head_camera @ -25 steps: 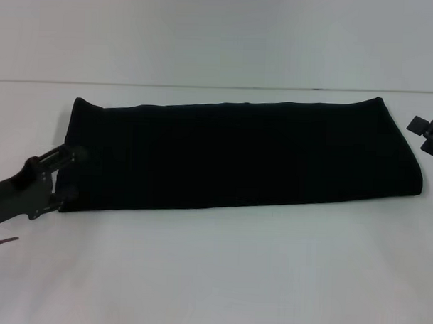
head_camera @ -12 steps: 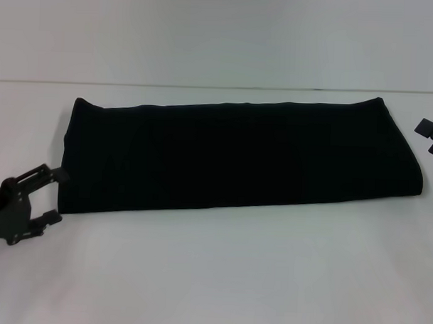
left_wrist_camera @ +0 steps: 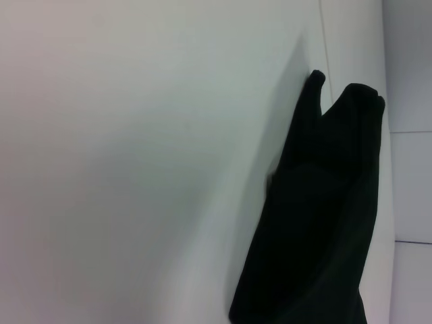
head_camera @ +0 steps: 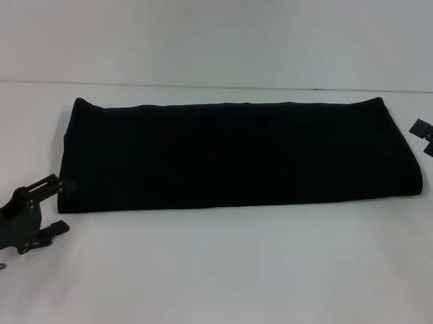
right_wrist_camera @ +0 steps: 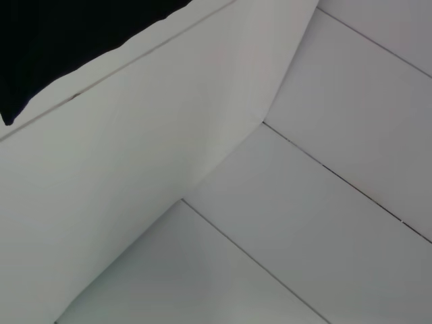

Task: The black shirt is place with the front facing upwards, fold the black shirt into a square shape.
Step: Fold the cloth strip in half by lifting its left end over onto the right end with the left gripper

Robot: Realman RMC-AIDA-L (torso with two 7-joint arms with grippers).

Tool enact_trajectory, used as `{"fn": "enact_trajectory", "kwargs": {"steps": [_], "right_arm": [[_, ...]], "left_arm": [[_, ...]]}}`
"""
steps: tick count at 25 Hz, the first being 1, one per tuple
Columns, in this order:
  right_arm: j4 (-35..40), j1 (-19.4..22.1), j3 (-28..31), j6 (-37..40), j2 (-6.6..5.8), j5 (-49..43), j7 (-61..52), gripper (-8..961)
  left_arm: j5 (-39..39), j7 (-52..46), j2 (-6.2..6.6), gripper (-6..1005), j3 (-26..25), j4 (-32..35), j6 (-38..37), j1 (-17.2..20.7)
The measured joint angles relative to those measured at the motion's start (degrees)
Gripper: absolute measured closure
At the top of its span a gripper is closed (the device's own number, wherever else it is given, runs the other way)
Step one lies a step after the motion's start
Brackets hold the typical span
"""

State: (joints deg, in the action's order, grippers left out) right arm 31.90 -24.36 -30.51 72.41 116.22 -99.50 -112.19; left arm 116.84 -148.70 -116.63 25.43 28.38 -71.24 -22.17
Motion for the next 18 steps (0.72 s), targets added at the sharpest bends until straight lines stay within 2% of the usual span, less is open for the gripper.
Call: {"fn": "enact_trajectory", "kwargs": {"steps": [10,18], "right_arm": [[-0.1,0.4,0.0,0.0,0.14,0.0,0.1,25],[-0.1,0.5,0.0,-0.1,0.13,0.0,0.1,26]], "left_arm": [[0.0,-0.4,-0.36,54,0.0,-0.7,1.9,-1.4],[-0.1,-0.3,0.03,54,0.0,-3.4,6.0,-4.4]]}}
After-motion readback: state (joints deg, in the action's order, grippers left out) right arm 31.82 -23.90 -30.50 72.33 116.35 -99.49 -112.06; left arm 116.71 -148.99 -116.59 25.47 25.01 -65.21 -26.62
